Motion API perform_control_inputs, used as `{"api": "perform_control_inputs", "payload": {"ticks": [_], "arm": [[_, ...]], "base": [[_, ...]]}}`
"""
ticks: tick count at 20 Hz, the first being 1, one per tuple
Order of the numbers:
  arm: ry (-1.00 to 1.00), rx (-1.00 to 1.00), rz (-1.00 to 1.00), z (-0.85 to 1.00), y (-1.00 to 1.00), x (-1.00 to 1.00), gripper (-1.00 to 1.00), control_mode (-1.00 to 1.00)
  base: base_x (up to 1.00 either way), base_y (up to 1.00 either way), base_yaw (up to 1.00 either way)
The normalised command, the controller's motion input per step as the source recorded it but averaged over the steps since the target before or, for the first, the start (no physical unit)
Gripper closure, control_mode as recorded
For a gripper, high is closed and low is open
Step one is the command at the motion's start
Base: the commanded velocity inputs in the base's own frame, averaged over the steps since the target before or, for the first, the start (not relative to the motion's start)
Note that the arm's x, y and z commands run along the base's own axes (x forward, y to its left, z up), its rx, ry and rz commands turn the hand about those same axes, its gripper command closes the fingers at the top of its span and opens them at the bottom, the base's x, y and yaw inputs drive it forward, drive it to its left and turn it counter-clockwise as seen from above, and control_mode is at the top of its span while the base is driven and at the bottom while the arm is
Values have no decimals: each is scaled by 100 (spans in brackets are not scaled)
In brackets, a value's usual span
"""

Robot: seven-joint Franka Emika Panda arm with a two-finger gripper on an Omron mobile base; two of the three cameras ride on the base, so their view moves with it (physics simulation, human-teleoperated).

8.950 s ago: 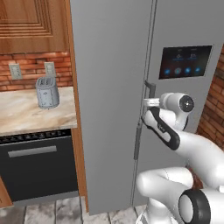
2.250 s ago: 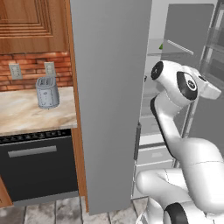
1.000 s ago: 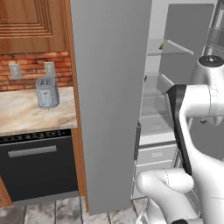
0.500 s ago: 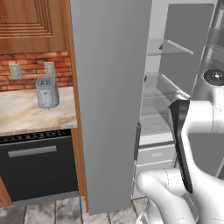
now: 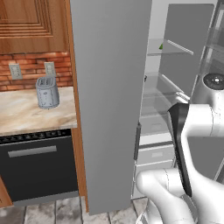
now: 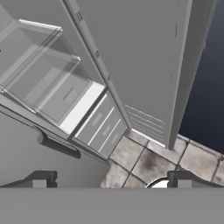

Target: Take the lemon wedge from the fridge and place it on the plate with fish on the dining counter.

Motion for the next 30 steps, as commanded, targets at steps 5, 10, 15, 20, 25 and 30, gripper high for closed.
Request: {"api": "perform_control_inputs", "payload": {"ticks": [5, 10, 15, 20, 25, 30], "arm": [[-5, 0, 0, 0, -22, -4, -100, -100], [0, 0, 0, 0, 0, 0, -100, 100], [0, 0, 0, 0, 0, 0, -100, 100], [0, 0, 0, 0, 0, 0, -100, 100], [0, 0, 0, 0, 0, 0, -100, 100], [0, 0, 0, 0, 0, 0, -100, 100]], "base": [[0, 0, 0], [0, -30, 4], [0, -42, 5], [0, -65, 10], [15, -20, 9], [60, 4, 6]]}}
